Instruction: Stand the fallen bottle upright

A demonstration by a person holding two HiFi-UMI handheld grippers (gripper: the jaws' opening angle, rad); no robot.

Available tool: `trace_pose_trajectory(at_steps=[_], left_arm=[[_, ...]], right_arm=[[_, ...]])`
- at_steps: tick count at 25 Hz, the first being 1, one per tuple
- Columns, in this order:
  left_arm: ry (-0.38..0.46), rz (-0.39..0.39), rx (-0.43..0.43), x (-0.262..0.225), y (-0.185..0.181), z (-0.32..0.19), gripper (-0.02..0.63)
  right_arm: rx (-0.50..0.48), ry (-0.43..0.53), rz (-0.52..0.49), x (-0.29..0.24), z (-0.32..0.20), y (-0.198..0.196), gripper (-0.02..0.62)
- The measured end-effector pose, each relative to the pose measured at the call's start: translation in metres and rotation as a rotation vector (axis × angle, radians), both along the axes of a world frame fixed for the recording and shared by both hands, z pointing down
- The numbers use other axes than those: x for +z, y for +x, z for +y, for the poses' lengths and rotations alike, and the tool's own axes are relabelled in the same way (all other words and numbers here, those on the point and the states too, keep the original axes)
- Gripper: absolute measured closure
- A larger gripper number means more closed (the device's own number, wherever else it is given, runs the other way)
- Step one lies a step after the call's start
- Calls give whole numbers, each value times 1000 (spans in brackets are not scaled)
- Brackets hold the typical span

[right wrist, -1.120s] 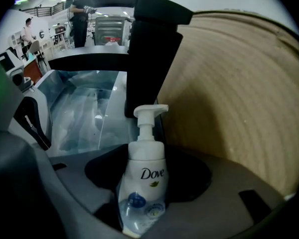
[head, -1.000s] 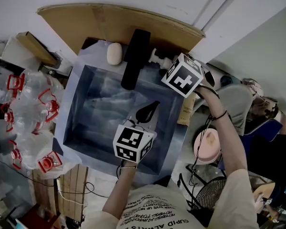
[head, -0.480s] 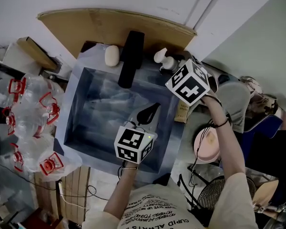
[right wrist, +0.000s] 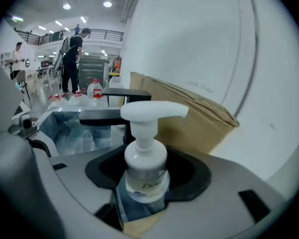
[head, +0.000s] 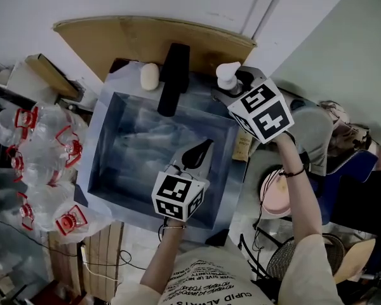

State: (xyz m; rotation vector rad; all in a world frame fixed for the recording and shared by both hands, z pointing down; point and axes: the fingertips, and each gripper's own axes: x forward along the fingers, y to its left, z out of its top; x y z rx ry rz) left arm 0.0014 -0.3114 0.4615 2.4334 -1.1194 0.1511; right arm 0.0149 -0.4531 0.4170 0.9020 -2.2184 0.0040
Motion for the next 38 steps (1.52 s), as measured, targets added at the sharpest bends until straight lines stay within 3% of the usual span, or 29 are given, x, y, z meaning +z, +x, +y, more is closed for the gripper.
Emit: trace_pose_trajectory(at_steps=[11,15,20,38], left_arm=[[48,-4,-66,-10,-23,2,581],[61,-11,-88,-11,-32,0,581],[55,-20,-99,-8,-39,0,581],[40,-26,-112,-3,-45,6,581]], right_arm=[[127,-41,-421,-12,0,-12,354],[187,-19,-524,-7,-3,-16,354],[222,57,-523,-4,-5,-21,354],[246,155,-512,7,0,-32,351]])
